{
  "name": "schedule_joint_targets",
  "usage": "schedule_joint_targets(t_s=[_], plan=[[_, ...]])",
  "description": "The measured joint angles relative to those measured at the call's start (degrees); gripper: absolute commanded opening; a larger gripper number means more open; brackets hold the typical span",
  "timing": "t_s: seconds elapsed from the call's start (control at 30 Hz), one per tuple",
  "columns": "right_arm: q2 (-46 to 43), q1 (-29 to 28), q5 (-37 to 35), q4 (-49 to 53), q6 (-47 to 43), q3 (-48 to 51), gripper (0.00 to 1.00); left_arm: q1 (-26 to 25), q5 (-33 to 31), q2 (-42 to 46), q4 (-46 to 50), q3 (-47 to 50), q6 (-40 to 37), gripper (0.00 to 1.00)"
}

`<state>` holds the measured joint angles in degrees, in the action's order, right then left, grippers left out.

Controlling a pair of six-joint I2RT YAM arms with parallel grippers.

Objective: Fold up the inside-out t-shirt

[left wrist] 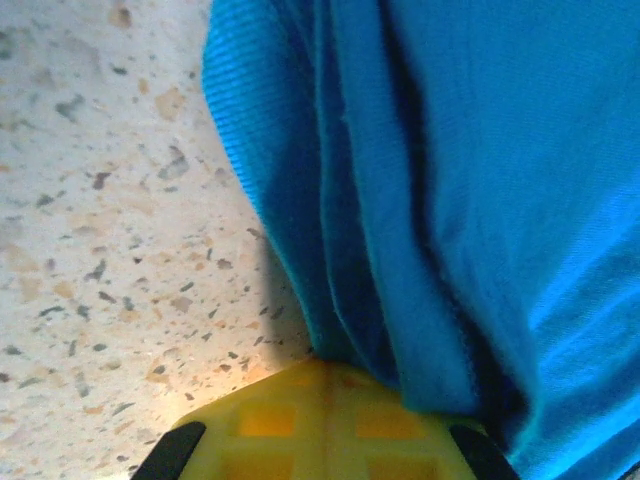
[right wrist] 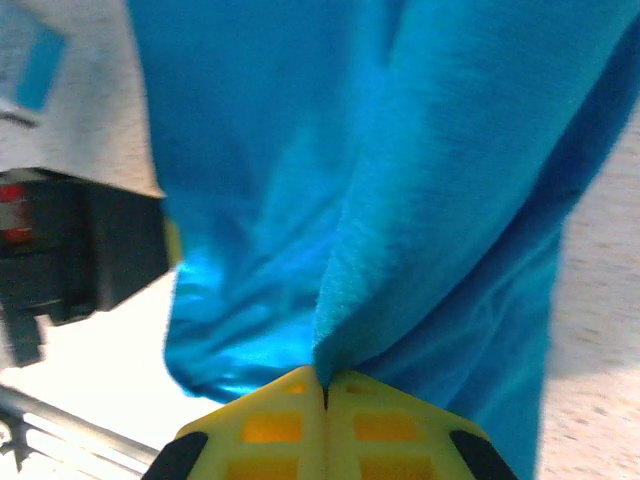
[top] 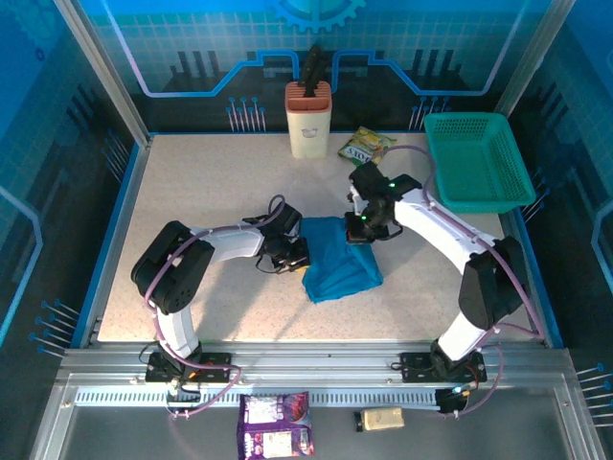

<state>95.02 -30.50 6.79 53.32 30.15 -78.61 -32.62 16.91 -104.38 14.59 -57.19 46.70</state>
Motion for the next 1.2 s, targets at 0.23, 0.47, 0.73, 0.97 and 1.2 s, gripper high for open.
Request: schedule_joint_targets(t_s=[0.23,0.47,0.73,0.97,1.2], plan=[[5.5,-5.9,4.8,-7.4,8.7,-0.9,0.0,0.3,2.1,0.4,-4.6,2.6,1.9,0.01],[8.1,-8.0,9.7,-18.1,16.0,1.5,0.0,0.7,2.7,1.5,-8.7,5.5,4.0,0.02],[9.9,-7.1,12.4,-26.0,20.1,6.0,0.0,1.2,2.8,3.0,-11.9,8.5,5.9,0.02],[12.0,-7.3,14.1,-29.9,21.7,9.1,0.11,1.5,-0.5,7.3,-7.4,10.9,5.9,0.03],[10.9,-7.0,15.5,-28.9,20.7,9.1,0.4,2.3,-3.7,12.1,0.5,9.7,5.2,0.04]])
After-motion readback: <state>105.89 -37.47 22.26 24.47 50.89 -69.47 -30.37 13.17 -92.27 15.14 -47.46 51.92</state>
